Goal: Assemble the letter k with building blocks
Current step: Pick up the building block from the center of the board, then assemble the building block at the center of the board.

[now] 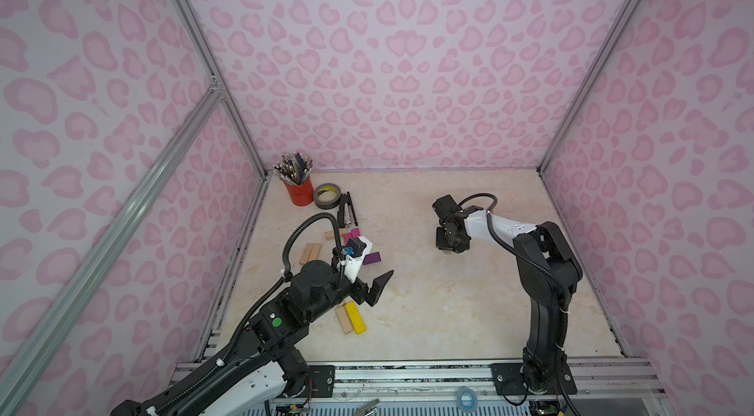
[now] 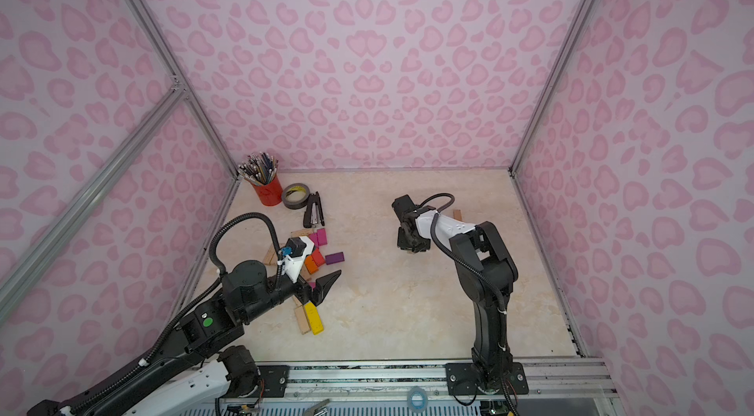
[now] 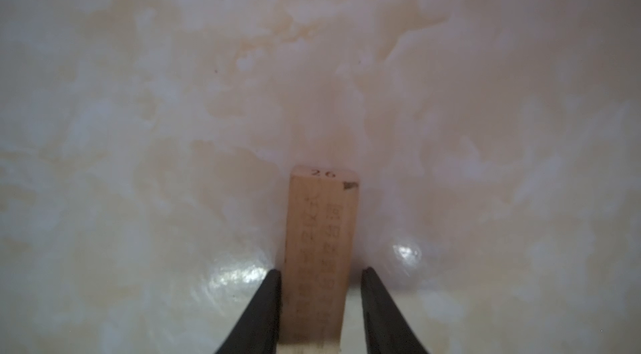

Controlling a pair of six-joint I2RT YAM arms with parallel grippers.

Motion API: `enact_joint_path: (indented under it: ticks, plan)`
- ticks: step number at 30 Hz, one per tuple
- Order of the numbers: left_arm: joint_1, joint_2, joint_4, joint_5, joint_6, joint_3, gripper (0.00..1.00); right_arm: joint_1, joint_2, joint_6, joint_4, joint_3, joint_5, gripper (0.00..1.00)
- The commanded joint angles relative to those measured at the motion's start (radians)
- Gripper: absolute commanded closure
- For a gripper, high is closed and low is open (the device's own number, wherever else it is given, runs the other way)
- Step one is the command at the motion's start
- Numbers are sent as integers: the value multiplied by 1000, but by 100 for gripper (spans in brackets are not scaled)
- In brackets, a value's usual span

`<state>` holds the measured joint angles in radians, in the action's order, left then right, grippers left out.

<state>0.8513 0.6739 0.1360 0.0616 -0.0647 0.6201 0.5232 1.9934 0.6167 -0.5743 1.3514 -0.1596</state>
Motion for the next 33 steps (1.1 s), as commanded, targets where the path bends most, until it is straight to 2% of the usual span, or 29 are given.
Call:
enact_joint_path:
  ticks: [1,9,17,25,33]
  plan:
    - [0,2,-51,67,-32,-6,0,-5,13,-25,-9,-3,-5,64]
    - [0,50,-53,171,-75,5,0,-22,-2,-131,-14,-18,14,74]
    - [0,121,-29,218,-115,41,0,-100,-135,-337,-64,-94,60,76]
    - [0,168,-39,275,-130,58,0,-259,-279,-452,-77,-223,72,77]
    - [0,176,-40,278,-144,63,0,-409,-267,-540,-78,-229,99,78]
